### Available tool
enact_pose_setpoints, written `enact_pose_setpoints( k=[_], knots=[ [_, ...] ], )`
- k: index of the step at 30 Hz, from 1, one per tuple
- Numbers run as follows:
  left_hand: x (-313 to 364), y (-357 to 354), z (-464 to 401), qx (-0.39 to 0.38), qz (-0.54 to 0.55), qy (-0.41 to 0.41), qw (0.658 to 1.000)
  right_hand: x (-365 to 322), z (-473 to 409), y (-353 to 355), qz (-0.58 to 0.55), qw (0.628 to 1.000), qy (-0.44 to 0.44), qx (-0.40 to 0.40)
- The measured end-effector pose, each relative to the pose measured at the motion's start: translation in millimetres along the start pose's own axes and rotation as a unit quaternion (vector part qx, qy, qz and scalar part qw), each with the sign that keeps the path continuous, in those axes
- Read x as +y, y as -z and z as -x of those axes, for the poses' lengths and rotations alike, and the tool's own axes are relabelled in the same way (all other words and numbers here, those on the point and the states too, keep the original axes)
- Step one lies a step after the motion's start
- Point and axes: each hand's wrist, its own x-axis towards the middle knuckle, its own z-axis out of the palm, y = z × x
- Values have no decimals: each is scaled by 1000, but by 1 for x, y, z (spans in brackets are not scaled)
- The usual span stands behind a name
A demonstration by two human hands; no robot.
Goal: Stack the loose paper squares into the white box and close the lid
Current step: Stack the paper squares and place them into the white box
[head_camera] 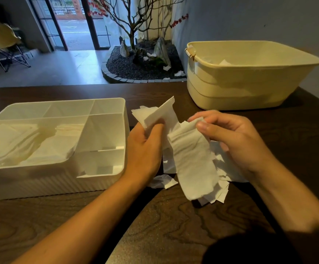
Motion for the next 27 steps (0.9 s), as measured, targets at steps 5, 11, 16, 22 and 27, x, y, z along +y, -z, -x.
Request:
enact_pose_setpoints(
  k=[5, 11, 16, 22, 27],
  knots=[
    [3, -3, 3, -100, 7, 23, 995, 10, 4, -18, 87, 995, 16, 48],
    [0, -6, 6, -180, 125, 136, 966, 15, 2, -22, 121, 980, 16, 157],
    [-3, -6, 7, -239, 14, 99, 966, 19, 2, -24, 100, 981, -37, 159],
    [-12, -5, 5, -168, 6, 88, 982, 12, -6, -2, 218, 971, -82, 45],
    [-18, -4, 0, -80, -48, 74, 993, 2, -6, 27, 496, 845, -142, -141]
  ],
)
